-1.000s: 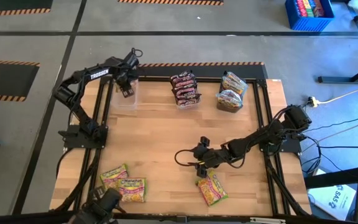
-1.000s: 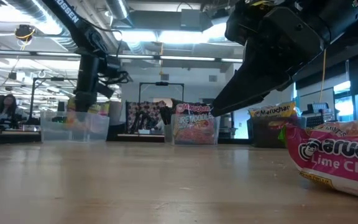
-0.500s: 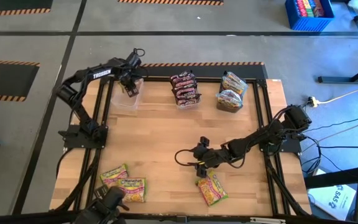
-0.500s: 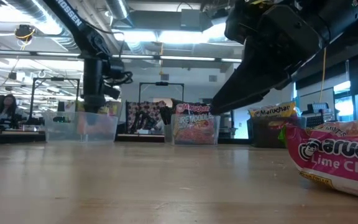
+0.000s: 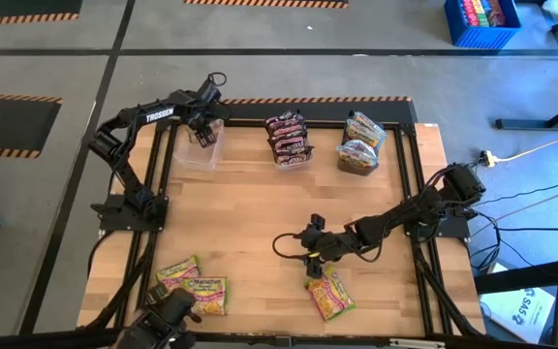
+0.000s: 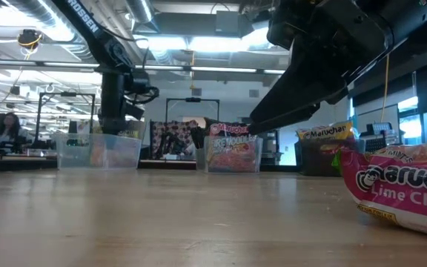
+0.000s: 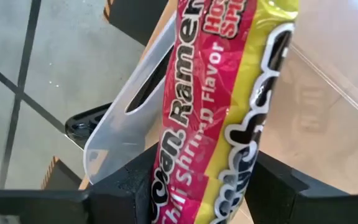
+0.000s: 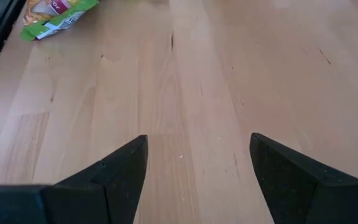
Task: Sort Maruchan noodles
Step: Put the green noodle pack into the left transparent bin
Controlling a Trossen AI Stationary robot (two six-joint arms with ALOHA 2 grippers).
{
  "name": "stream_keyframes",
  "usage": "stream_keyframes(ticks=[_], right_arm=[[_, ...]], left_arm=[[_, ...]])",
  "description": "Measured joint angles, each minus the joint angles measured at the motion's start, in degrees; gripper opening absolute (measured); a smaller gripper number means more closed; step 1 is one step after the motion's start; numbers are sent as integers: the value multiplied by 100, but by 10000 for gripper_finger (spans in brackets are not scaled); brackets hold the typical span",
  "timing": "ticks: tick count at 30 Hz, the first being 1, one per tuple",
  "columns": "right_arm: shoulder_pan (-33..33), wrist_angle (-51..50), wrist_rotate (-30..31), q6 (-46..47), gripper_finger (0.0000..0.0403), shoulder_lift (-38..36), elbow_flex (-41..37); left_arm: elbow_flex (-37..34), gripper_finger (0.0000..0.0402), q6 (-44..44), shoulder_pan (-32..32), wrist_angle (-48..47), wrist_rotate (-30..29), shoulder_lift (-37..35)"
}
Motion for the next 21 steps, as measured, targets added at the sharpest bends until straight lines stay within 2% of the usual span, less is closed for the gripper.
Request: stream_keyframes(ticks=[17,21], right_arm=[[0,2,-91,-7,264,0,0],[0,4,-108,-7,264,0,0]], left_arm=[[0,189,-428,-22,116,-413,-92],[0,189,-448,-15,117,-322,-92]])
